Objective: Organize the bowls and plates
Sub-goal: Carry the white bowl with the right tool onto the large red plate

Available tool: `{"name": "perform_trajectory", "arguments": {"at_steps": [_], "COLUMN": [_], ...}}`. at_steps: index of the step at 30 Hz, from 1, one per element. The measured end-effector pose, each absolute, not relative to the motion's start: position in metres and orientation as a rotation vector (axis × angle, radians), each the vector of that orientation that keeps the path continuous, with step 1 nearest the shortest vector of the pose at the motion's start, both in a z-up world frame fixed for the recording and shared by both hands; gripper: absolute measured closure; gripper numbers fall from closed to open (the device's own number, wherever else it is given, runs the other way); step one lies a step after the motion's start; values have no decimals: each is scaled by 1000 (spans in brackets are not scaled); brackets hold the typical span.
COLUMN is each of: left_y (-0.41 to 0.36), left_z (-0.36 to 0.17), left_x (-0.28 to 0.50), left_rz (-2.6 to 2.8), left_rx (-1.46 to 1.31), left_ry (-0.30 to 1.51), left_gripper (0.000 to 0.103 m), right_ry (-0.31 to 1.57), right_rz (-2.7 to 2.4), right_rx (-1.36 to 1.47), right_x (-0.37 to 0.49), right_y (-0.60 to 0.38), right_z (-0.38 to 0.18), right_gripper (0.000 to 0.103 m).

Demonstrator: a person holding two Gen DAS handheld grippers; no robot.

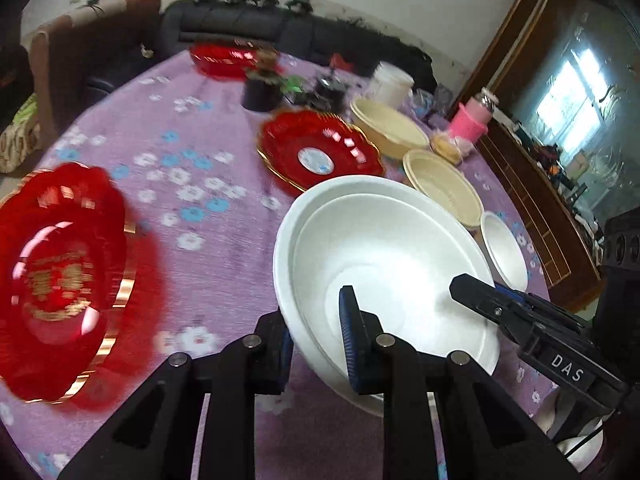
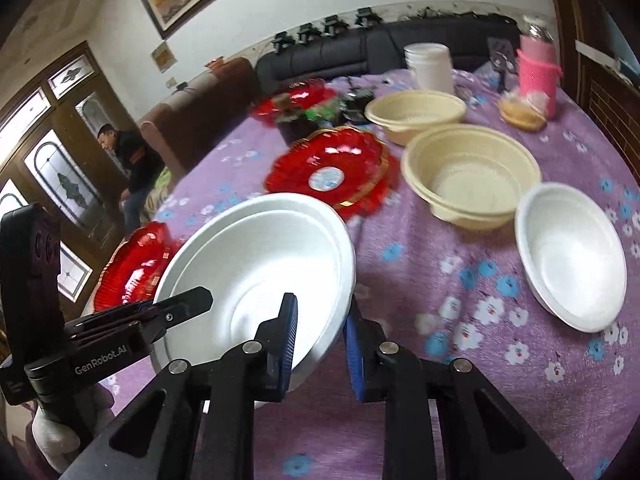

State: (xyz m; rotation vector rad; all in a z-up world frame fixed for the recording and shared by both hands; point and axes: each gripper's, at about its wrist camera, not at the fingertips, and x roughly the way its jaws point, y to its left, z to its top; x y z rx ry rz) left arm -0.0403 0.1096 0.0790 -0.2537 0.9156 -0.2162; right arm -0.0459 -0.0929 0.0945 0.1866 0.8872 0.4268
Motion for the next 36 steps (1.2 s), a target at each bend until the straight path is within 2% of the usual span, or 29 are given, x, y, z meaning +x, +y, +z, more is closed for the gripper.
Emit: {"name": "perform_trajectory", "arguments": {"at_steps": [12,22,34,36], "left_y": [238,313,340,344], "left_z": [115,75,44,45], "left_x": [-79,-68,-56,-57], "left_rz": [27,148,177,187], "left_rx": [-296,-380,-425,-422], "left_ry": [799,852,894,887], "left_gripper": [82,82,82,78], "right_ry": [852,928,986,991], "right_rz": [621,672,666,665], "right_rx": [78,-12,-46,-45], "right_x": [-41,-23,-5,-5], "right_y": [45,140,170,172], "right_z": [122,88,58,54], "right_gripper": [78,78,78,78]}}
